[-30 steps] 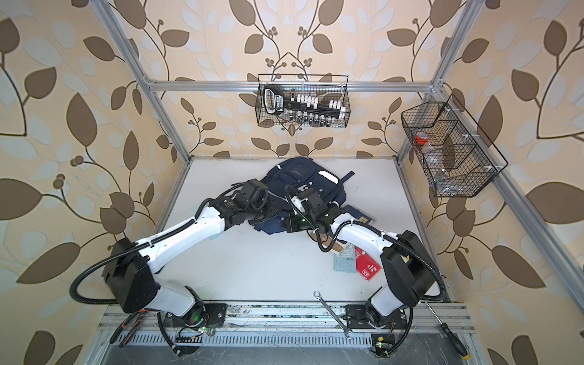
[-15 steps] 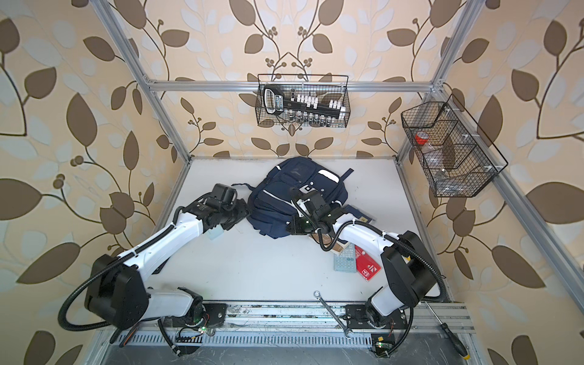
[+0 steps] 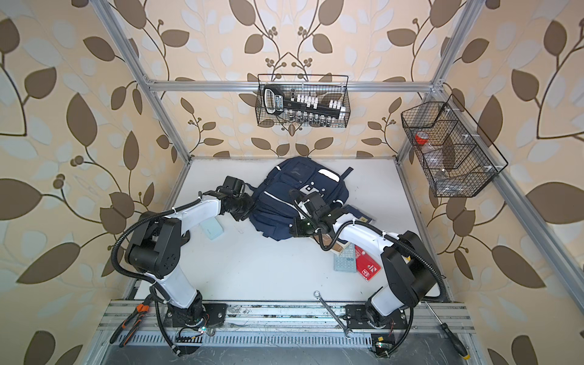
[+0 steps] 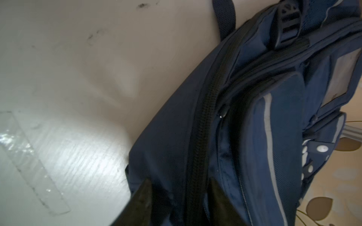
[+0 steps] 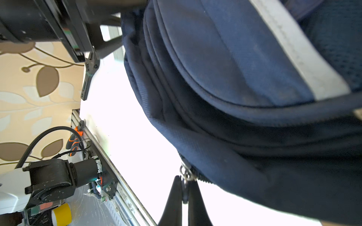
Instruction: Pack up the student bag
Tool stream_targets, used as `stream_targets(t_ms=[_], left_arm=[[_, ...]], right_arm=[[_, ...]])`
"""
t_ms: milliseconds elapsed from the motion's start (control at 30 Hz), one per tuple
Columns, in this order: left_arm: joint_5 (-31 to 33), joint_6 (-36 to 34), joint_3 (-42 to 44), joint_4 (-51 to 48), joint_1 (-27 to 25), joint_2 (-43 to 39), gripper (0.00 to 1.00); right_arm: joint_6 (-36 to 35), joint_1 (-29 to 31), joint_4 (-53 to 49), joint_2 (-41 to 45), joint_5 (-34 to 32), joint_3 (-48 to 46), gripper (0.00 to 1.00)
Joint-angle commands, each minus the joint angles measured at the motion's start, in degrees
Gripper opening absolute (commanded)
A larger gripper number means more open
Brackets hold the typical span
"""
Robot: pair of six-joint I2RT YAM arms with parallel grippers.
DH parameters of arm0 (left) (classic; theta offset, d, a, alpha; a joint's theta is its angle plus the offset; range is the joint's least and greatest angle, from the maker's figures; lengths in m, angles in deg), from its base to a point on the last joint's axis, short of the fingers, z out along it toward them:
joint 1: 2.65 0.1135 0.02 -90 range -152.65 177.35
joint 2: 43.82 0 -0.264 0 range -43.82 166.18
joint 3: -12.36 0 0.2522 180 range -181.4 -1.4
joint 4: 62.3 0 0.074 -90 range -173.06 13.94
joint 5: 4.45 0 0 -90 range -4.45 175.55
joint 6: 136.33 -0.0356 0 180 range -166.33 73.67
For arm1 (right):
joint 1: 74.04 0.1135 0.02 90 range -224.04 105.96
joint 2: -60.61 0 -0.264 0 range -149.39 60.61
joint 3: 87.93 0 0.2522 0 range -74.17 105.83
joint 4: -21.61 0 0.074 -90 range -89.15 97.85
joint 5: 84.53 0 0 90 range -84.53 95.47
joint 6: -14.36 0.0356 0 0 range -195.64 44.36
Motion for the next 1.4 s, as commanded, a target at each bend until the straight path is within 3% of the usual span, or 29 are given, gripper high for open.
stream_targets(t_ms=[0,33,367,533,667,833,933,1033,1133,1167,1367], left_arm=[[-3.69,1.06,-1.35,3.7,-0.38,0.24,0.09],[-3.81,1.37,-0.73,4.23,-0.38,-0.12,0.0],[-1.1,5.74,7.44,9.63,-2.02,-7.44,0.0],[-1.2,7.58,10.07,12.4,-2.38,-9.19,0.0],[0.73,7.16,12.15,10.37,-2.94,-13.29,0.0],[3.64,8.53,18.23,9.44,-7.96,-21.03,0.0],[5.27,9.52,19.05,10.99,-13.48,-21.51,0.0],[5.97,8.67,16.62,8.94,-12.78,-20.75,0.0],[5.43,7.49,12.97,4.8,-7.7,-20.12,0.52],[4.4,7.22,11.24,3.35,-5.74,-19.47,0.58],[0.08,6.11,6.35,-0.8,-1.34,-11.64,0.63]], right_arm=[[-0.84,0.27,-1.29,-0.02,-0.06,1.19,0.0],[-0.67,0.6,-1.38,-0.35,0.09,1.45,0.0],[4.2,8.61,0.65,-12.73,0.47,15.84,0.0],[6.98,9.3,1.11,-21.36,0.38,23.32,0.0],[5.21,3.96,-0.87,-20.6,-6.22,20.34,0.0],[-2.44,-7.86,-3.36,-17.79,-5.61,18.28,0.0],[-7.58,-10.22,-6.51,-17.74,-4.97,20.79,0.0],[-10.95,-10.21,-8.01,-16.59,-2.79,20.86,0.0],[-12.0,-10.17,-7.84,-14.16,-0.93,18.3,0.0],[-12.08,-10.2,-7.69,-13.36,-0.61,17.35,0.0],[-12.69,-9.08,-8.62,-11.61,-0.61,15.12,0.0]])
